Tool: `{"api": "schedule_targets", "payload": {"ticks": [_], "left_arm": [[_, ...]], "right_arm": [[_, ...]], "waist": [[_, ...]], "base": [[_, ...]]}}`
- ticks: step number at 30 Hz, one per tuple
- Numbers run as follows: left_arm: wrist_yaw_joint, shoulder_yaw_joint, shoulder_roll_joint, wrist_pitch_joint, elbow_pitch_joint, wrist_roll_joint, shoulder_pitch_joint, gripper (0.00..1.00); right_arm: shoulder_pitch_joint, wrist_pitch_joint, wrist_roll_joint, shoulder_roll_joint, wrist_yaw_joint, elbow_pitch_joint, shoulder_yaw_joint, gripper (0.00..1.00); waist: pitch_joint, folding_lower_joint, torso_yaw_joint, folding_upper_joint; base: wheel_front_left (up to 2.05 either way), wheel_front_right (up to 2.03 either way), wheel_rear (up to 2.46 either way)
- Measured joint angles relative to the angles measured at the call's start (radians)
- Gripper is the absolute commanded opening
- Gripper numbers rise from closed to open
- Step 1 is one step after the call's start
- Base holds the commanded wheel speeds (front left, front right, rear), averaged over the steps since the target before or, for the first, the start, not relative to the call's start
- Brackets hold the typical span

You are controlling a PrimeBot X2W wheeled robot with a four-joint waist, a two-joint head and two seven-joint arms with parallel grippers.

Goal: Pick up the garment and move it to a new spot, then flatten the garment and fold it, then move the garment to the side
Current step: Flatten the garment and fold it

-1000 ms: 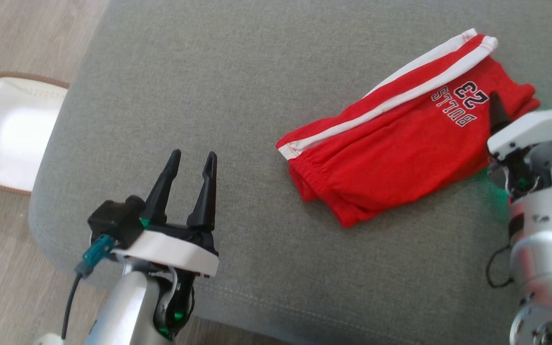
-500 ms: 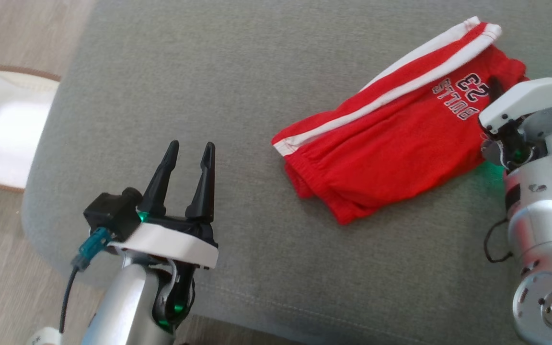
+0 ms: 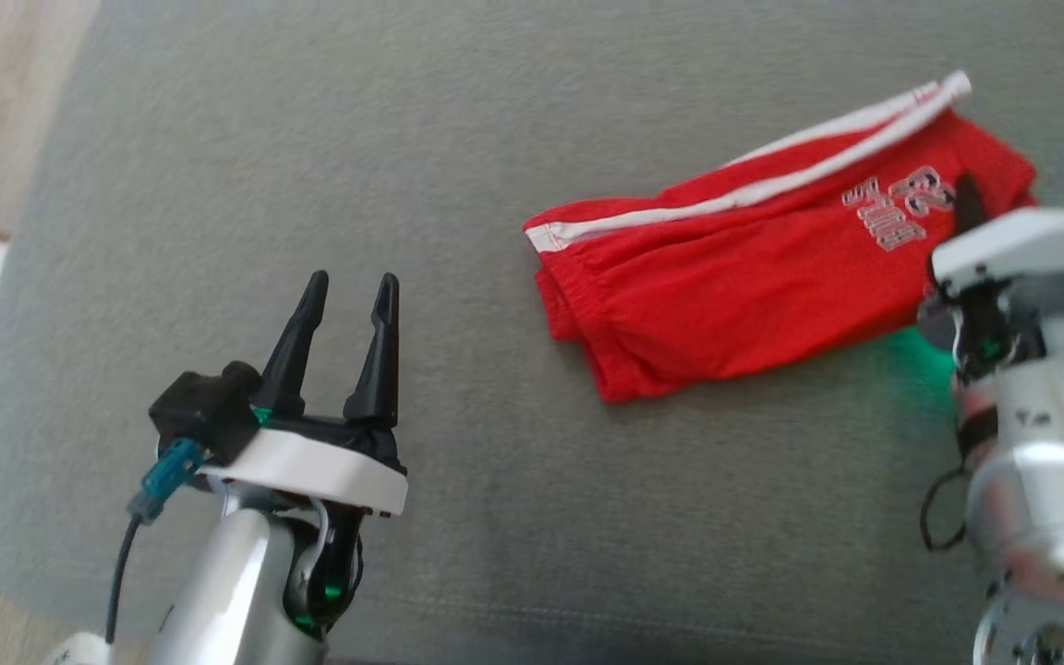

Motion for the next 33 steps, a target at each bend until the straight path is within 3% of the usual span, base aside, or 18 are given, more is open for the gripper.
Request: {"api": "schedule_targets", "payload": {"ticks": [12,21,33], "left_arm": [[-0.004,0.020,0.000,0.000,0.014,0.018,0.065,1.00],[-0.004,0.016,0.000,0.000,0.016,0.022,0.084,1.00],[0.002,0.017,0.001,0.000,0.021,0.034,0.131,1.00]], "right_arm": [[0.283,-0.042,0.240,0.006,0.000,-0.116,0.120,0.00],[0.351,-0.077,0.321,0.009,0.000,-0.156,0.191,0.00],[0.404,-0.117,0.535,0.009,0.000,-0.406,0.499,0.00]], "waist": [[-0.110,0.0000,-0.101,0.0000],[-0.158,0.0000,-0.106,0.0000],[-0.205,-0.0001,-0.070,0.0000]], "base": [[0.00,0.00,0.00],[0.00,0.00,0.00],[0.00,0.00,0.00]]}}
